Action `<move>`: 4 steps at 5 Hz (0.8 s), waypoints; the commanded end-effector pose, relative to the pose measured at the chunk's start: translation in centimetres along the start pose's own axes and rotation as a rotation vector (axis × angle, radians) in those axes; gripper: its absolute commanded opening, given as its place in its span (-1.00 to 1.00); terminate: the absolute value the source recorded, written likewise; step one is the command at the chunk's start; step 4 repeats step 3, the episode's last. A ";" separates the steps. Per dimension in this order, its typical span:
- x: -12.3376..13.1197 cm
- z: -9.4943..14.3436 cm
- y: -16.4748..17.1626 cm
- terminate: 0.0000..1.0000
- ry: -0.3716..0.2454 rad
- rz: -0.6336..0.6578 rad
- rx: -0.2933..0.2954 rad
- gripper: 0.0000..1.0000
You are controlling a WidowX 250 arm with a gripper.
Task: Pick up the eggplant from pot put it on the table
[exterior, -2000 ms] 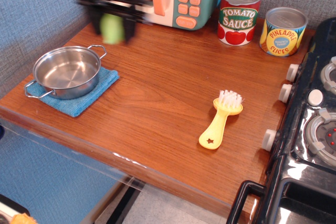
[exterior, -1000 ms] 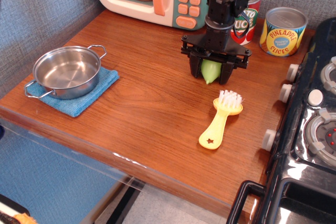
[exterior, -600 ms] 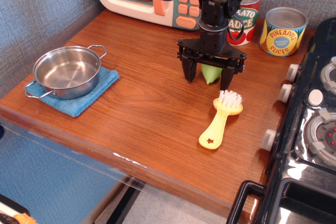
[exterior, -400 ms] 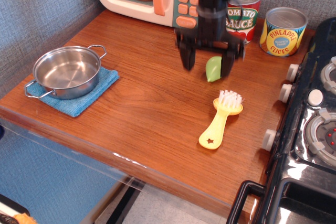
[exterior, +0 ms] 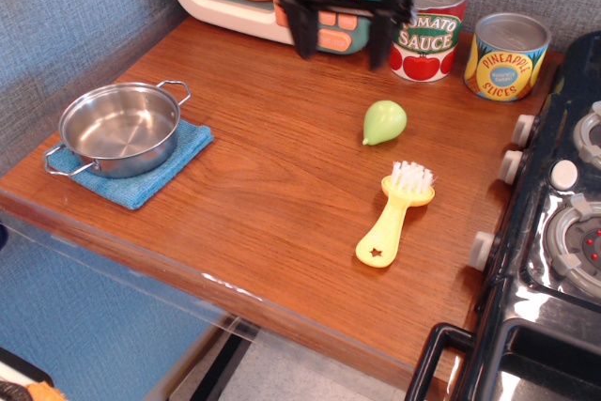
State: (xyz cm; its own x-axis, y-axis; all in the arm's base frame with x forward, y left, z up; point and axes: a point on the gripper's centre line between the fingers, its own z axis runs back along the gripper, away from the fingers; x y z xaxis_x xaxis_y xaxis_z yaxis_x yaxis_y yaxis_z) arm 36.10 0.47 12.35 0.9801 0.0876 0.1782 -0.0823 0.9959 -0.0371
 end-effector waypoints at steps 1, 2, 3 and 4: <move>-2.5 2.7 1.8 -1.00 -0.041 -0.060 0.079 1.00; -2.5 2.7 1.8 -1.00 -0.041 -0.060 0.079 1.00; -2.5 2.7 1.8 1.00 -0.041 -0.060 0.079 1.00; -2.5 2.7 1.8 1.00 -0.041 -0.060 0.079 1.00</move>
